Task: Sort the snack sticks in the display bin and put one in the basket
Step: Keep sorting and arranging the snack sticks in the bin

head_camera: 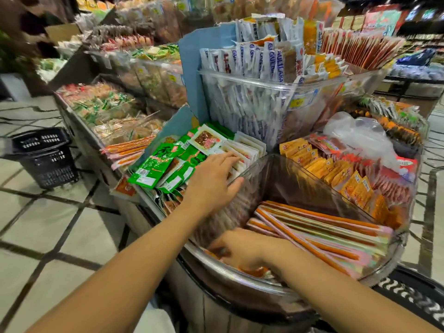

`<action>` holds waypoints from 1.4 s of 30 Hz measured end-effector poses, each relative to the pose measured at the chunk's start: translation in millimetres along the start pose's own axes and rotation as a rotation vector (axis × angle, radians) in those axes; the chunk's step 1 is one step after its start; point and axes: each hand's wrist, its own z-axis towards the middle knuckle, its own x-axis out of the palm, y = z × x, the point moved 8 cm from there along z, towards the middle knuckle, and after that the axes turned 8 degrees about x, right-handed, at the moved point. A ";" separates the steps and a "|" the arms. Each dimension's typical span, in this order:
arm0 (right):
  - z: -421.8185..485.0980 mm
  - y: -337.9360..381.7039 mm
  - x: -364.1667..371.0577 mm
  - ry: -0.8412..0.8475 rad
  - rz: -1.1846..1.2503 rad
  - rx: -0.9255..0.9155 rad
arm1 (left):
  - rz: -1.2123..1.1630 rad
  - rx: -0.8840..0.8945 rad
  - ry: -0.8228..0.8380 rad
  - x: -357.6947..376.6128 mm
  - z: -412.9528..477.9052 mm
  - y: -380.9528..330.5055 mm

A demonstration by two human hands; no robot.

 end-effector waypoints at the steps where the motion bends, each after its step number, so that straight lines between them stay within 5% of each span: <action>1: 2.9 -1.7 3.1 0.012 0.007 -0.003 | -0.002 -0.005 0.001 0.8 -0.7 1.0; 24: -7.2 -3.8 -29.8 -0.254 0.105 -0.012 | -0.051 -0.026 -0.017 -0.7 -1.4 1.7; 35: -86.7 -62.6 -89.0 -0.586 0.883 -0.049 | -0.101 -0.034 -0.015 2.7 -0.2 6.2; 42: -137.6 -89.8 -121.3 -0.875 0.985 0.055 | -0.015 0.000 0.003 -1.1 0.0 -2.3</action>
